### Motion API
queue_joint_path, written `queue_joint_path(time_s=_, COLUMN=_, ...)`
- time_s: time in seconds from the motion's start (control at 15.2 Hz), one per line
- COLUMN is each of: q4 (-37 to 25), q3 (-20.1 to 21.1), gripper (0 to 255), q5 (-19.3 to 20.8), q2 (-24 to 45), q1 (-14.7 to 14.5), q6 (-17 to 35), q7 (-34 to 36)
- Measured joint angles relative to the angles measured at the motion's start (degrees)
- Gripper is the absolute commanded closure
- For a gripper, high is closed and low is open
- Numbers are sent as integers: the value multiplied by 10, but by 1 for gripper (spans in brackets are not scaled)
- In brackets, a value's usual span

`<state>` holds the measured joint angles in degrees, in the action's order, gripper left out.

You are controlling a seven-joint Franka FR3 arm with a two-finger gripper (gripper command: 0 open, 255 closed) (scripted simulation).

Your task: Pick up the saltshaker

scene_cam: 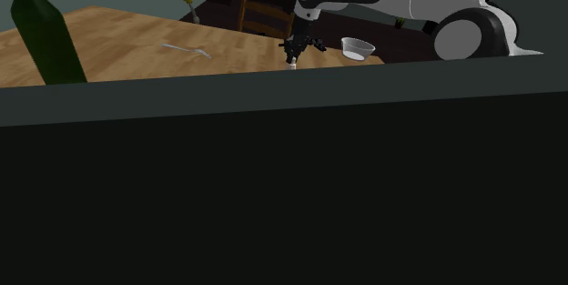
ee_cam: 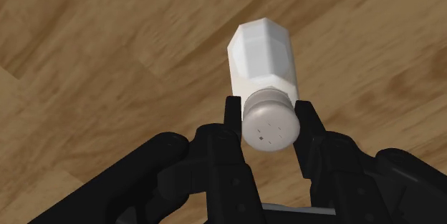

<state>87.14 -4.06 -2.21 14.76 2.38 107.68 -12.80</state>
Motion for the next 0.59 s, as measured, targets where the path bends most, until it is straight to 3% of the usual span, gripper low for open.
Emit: queue_joint_path(time_s=0.59, q4=-16, q3=0, gripper=255, q5=0, q2=0, q1=0, q6=-17, q7=0)
